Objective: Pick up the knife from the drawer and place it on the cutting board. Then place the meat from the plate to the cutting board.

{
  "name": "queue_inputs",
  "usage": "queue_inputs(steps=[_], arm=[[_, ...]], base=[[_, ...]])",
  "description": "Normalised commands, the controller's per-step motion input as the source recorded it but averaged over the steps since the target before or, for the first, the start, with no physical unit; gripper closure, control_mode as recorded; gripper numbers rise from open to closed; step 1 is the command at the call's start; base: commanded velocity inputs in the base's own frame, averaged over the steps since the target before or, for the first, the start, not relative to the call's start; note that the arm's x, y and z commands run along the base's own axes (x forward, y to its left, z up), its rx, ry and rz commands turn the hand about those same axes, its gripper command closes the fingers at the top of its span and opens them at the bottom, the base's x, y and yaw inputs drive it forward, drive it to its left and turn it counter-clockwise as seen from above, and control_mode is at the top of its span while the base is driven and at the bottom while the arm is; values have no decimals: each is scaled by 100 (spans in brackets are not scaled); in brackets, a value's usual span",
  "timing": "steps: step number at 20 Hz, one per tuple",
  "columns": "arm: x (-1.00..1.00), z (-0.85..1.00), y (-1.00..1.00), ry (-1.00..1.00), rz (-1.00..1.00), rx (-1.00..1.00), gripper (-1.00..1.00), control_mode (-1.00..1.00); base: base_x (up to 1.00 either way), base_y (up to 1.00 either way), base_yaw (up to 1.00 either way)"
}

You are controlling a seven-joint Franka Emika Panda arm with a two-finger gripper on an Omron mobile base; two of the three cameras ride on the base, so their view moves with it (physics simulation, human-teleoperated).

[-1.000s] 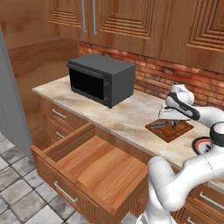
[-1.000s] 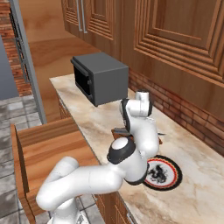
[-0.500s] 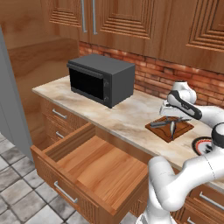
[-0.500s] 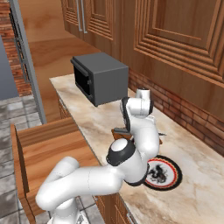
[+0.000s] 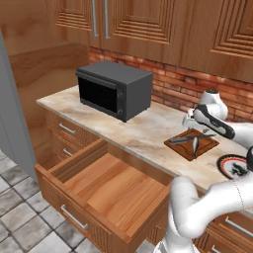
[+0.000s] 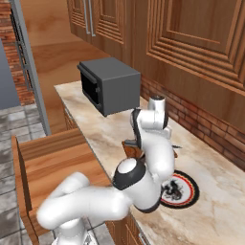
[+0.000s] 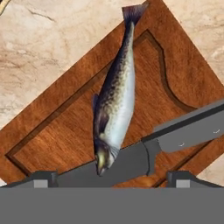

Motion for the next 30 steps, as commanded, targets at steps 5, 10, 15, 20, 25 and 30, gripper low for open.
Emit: queue_inputs(steps=[5,10,15,20,25,30], arm=[[-55,28,13,-26,0,0,-100,-100],[-53,17,29,-31,0,0,-100,-100],[-52,89,28,-17,0,0,-100,-100],[-80,40,42,-15,0,0,-100,-100],[-99,42,51,-8,0,0,-100,-100],[-100,87,32,-10,0,0,-100,-100]], base=[[0,0,0],[0,0,0],[0,0,0],[0,0,0],[0,0,0],[0,0,0]])
